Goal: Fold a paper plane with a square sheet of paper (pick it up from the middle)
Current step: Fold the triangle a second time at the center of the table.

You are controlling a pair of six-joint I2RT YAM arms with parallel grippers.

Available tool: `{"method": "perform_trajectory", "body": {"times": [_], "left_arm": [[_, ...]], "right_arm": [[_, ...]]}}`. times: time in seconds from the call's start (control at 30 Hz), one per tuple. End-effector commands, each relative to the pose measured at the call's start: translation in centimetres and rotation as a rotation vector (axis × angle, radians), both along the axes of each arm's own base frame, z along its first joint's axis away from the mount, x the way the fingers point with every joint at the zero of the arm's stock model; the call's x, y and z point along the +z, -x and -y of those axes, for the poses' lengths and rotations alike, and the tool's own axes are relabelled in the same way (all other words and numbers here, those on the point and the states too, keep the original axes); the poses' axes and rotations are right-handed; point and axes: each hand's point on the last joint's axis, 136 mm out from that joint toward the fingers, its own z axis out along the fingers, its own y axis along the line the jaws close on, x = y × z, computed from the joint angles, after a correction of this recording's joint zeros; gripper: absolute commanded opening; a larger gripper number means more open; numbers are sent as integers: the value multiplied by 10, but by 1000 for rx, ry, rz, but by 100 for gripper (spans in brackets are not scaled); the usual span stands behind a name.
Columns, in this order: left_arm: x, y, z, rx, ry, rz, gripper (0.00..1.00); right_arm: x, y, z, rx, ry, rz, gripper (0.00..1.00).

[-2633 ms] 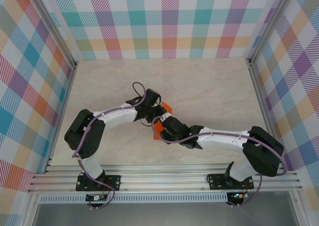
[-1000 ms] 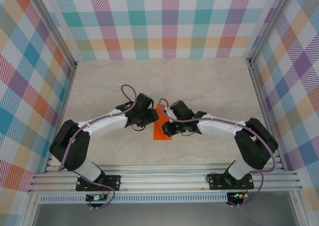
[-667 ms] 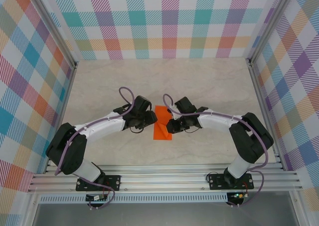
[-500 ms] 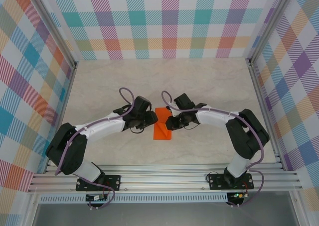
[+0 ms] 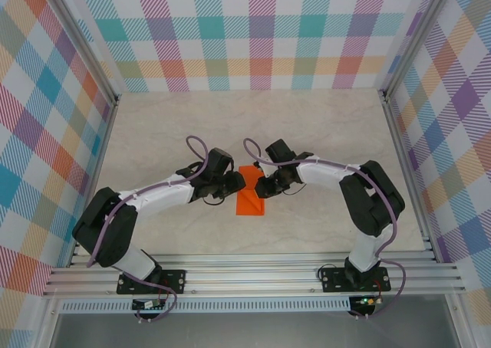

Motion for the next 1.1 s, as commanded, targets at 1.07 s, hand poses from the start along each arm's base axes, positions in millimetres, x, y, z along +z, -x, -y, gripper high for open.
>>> {"method": "perform_trajectory", "body": {"times": [1.07], "left_arm": [[-19, -5, 44, -61, 60, -23, 28]], "right_arm": [[-8, -14, 8, -11, 40, 36, 15]]}}
